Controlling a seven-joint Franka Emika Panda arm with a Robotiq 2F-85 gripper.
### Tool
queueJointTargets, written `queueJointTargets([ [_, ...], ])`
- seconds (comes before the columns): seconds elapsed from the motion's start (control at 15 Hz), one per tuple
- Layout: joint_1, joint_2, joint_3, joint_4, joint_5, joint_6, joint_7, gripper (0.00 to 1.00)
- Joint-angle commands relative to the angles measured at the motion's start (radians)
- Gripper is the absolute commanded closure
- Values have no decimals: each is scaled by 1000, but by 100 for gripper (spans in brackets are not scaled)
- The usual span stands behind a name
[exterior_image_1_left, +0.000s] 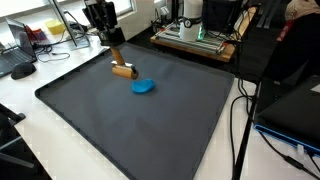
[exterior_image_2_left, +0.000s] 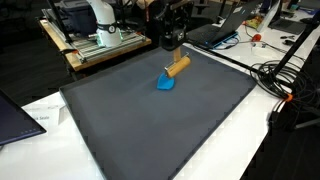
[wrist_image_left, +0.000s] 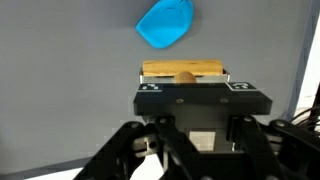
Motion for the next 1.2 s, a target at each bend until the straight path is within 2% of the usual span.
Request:
queueJointTargets([
  [0.0,-43,-28,-17,-39,118,4,-107,78],
  [0.87,-157,20,-68,-56,347,-8,-303,78],
  [1.13,-177,46,-75,-56,376,-34,-299,78],
])
